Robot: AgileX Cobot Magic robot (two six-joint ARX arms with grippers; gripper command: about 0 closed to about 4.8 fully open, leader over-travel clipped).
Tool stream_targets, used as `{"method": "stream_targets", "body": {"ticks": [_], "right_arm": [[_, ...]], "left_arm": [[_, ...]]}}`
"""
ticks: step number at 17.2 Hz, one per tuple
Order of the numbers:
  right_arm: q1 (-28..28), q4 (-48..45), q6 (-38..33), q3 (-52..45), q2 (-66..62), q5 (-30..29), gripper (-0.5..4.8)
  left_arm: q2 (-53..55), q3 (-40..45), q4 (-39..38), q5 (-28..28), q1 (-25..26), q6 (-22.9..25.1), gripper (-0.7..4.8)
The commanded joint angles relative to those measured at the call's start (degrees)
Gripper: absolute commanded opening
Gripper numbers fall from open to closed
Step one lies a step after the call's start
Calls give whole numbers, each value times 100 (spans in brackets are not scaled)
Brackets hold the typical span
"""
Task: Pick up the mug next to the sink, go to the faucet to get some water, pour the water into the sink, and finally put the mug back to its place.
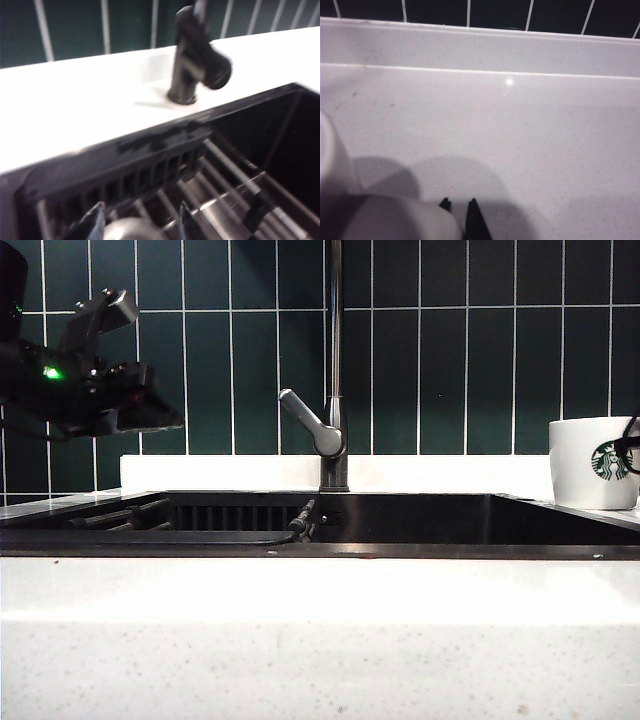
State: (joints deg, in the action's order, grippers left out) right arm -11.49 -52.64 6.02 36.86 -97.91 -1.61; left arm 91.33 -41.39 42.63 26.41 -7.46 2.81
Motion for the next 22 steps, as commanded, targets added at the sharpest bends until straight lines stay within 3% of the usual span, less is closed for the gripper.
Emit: {"method": "stream_targets", "body": {"ticks": [1, 4, 6, 10, 13, 17, 20, 22], "right_arm": [[0, -136, 28, 20, 452, -7, 28], [11, -114, -22, 20, 824, -7, 16], [59, -109, -501, 20, 955, -46, 16], [590, 28, -612, 107, 977, -496, 17], [1392, 1054, -619, 748, 975, -496, 17], [2111, 3237, -627, 2258, 881, -496, 17], [2415, 3541, -807, 2957, 678, -501, 17], [2603, 3939, -922, 3471, 498, -627, 17]], "left_arm": [[-20, -345, -22, 214, -9, -107, 182], [4, -839, -542, 330, -9, -111, 181], [94, -1051, -544, 387, -9, -83, 179], [529, -1434, -553, 599, -9, -61, 180], [1268, -2188, -651, 1047, -9, -70, 180], [2063, -3329, -929, 1725, -9, -70, 181], [2555, -4151, -966, 2135, -9, -260, 183], [2951, -4798, -966, 2693, -9, -704, 183]]}}
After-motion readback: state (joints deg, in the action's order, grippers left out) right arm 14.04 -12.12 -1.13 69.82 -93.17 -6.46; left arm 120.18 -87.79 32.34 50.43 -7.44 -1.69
